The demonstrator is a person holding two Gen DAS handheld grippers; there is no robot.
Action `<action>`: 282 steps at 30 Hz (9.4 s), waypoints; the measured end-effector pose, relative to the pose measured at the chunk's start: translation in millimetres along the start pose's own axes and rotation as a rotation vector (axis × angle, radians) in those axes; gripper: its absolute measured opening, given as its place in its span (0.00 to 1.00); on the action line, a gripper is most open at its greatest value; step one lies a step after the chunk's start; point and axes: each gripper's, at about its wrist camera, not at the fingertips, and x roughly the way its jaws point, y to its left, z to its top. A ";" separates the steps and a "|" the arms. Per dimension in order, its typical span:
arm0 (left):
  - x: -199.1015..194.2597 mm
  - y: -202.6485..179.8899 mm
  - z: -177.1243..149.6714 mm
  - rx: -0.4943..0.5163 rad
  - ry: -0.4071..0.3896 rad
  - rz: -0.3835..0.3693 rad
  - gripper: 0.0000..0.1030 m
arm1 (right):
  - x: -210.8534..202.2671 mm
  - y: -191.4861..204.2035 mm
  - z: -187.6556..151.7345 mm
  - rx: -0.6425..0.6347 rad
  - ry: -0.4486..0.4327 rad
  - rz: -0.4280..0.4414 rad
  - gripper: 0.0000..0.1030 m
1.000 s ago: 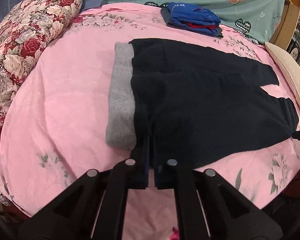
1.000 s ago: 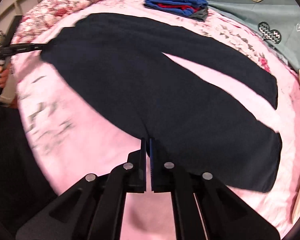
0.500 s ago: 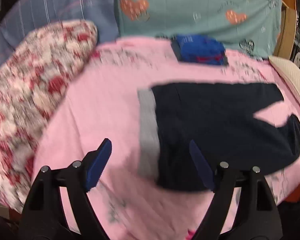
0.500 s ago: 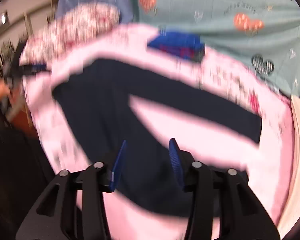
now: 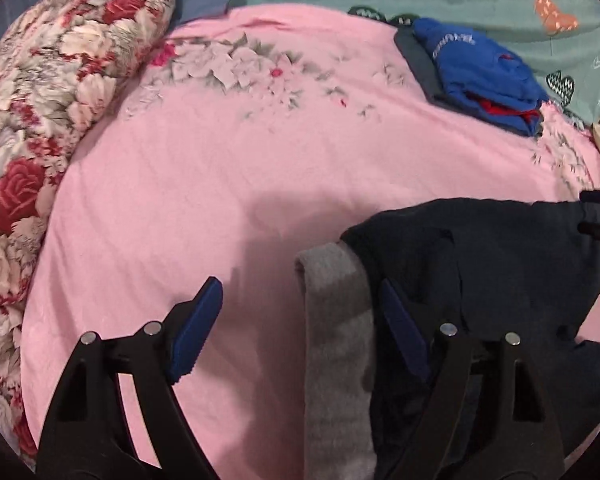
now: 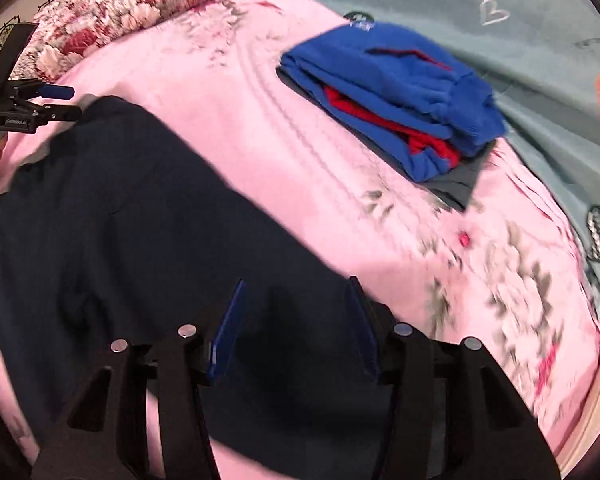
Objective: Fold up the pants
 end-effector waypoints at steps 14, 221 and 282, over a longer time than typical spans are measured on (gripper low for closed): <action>-28.2 -8.8 11.6 0.033 -0.081 -0.107 0.30 | -69.4 11.0 -23.3 0.034 -0.134 0.133 0.05; -71.7 -134.8 -146.6 0.196 -0.127 -0.175 0.54 | -258.7 -102.4 -310.9 0.950 -0.288 -0.045 0.03; -85.7 -28.0 -113.4 0.072 -0.155 0.018 0.41 | -44.8 87.7 -63.8 0.388 -0.022 0.559 0.59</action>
